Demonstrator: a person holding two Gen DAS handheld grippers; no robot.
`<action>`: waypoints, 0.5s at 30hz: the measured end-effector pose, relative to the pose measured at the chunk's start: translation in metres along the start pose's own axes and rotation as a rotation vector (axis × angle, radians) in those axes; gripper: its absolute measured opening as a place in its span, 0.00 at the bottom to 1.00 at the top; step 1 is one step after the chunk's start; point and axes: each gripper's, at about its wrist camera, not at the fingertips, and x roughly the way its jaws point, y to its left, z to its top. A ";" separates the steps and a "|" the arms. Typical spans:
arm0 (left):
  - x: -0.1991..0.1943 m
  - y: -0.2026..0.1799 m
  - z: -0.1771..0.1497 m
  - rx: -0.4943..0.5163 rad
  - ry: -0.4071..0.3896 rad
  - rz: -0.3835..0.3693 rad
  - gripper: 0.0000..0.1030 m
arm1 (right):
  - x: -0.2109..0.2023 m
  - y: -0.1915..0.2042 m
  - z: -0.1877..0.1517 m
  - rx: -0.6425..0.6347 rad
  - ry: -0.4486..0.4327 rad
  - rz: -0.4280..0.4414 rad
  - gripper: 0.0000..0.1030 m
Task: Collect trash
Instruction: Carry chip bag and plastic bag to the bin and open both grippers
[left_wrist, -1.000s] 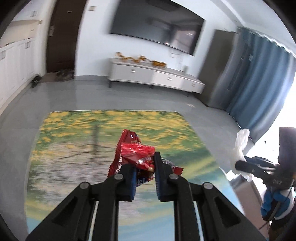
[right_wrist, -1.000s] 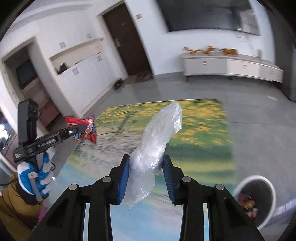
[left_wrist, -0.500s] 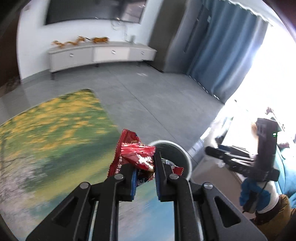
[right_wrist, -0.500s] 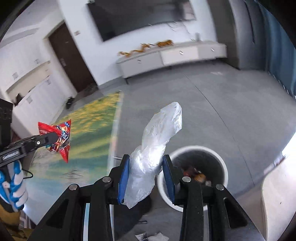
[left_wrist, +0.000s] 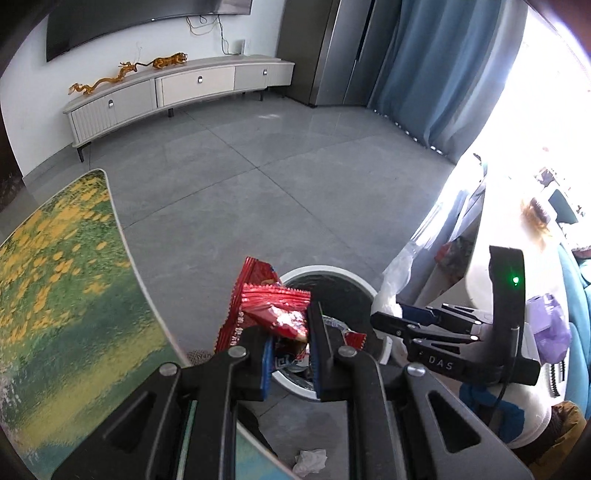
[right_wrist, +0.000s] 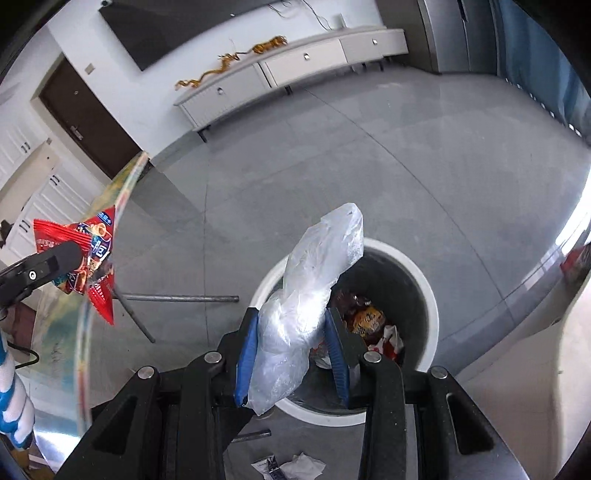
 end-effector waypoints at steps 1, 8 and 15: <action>0.006 -0.002 0.000 0.005 0.006 0.005 0.15 | 0.005 -0.004 -0.001 0.011 0.007 0.001 0.33; 0.038 -0.018 0.006 0.039 0.031 0.023 0.15 | 0.022 -0.027 -0.007 0.056 0.033 0.000 0.34; 0.062 -0.032 0.007 0.071 0.052 0.038 0.17 | 0.043 -0.044 -0.010 0.087 0.054 -0.010 0.35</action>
